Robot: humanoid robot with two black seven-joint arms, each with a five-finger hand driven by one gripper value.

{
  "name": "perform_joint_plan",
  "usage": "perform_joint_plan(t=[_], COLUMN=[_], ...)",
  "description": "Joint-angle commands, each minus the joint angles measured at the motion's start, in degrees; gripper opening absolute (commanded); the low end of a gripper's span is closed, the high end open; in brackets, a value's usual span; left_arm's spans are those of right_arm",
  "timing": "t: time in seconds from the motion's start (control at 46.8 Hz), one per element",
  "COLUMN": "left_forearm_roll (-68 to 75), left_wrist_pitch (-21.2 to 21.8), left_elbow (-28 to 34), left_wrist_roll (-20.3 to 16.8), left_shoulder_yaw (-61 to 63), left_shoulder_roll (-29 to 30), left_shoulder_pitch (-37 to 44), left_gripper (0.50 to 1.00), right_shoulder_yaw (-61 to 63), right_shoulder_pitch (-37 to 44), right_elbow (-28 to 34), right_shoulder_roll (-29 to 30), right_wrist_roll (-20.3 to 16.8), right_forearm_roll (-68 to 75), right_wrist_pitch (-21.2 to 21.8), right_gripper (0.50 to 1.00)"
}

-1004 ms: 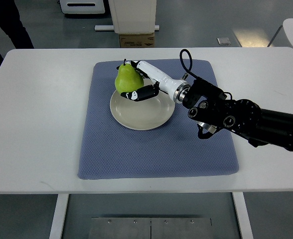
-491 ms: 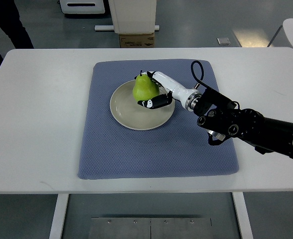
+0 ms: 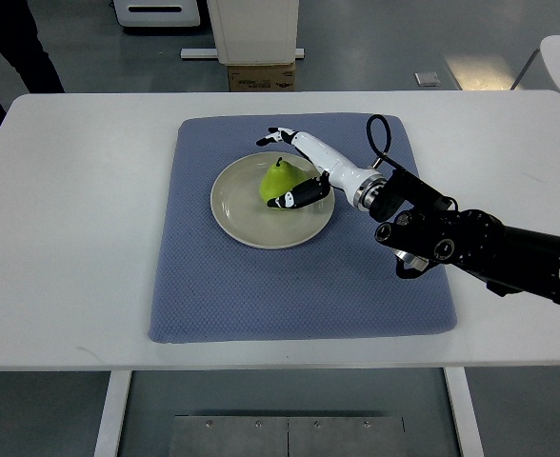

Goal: Place pear on plate with right hand

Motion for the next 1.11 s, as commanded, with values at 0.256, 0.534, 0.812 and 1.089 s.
perform_joint_plan(t=[0.256,0.534,0.812,1.089], left_forearm_roll=[0.00,0.00,0.00,0.00], left_wrist_pitch=[0.00,0.00,0.00,0.00], left_elbow=[-0.01,-0.01,-0.01,-0.01], left_wrist_roll=[0.00,0.00,0.00,0.00], left_shoulder_yaw=[0.00,0.00,0.00,0.00], left_shoulder_roll=[0.00,0.00,0.00,0.00], left_shoulder_pitch=[0.03,0.03,0.03,0.03], left_gripper=[1.000,1.000,1.000,1.000], right_shoulder_yaw=[0.12,0.65,8.98,25.69], right_shoulder_pitch=[0.73,2.58,3.73,-0.40], right_elbow=[-0.01,0.35,0.00,-0.09], right_shoulder_roll=[0.00,0.00,0.00,-0.17], right_wrist_roll=[0.34,1.66,1.13,0.96], right_forearm_roll=[0.12,0.30,0.74,0.74], right_wrist_pitch=[-0.17,-0.17,-0.17,-0.17], right_gripper=[0.981,1.000,1.000,1.000])
